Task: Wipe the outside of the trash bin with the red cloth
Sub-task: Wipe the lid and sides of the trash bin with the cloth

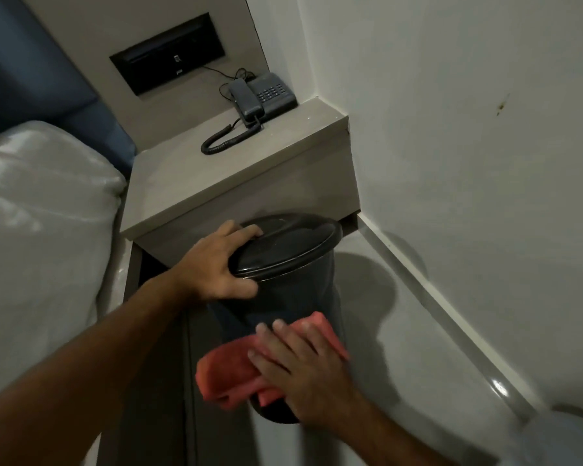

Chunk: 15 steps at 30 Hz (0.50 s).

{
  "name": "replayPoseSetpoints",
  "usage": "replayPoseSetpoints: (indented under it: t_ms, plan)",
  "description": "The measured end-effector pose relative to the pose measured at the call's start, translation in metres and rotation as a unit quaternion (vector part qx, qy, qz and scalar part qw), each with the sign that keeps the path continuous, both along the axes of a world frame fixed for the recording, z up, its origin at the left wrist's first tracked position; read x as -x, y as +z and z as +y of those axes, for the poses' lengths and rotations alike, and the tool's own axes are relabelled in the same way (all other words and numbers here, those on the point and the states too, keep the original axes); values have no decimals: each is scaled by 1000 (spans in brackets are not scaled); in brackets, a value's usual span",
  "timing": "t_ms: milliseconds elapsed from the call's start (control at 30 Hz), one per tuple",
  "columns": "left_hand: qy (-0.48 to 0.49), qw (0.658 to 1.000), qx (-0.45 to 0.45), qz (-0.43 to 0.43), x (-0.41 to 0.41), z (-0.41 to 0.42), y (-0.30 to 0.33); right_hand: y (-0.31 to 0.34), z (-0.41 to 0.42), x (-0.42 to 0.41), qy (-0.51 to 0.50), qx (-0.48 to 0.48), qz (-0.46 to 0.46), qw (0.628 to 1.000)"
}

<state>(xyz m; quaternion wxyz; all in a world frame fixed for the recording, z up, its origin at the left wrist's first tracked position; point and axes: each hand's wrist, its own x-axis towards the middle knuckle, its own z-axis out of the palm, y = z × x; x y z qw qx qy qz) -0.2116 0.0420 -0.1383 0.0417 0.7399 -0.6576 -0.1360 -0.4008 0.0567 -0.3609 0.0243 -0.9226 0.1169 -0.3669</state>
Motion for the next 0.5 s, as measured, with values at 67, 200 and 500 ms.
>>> replayPoseSetpoints:
  t_ms: [67,200,500]
  plan:
    - [-3,999,-21,29,-14,11,6,5,-15,7,-27,-44,-43,998]
    - [-34,995,-88,-6,-18,18,18,-6,-19,20,-98,-186,-107,972]
    - [159,978,-63,-123,51,-7,8,-11,-1,8,-119,-155,-96,976]
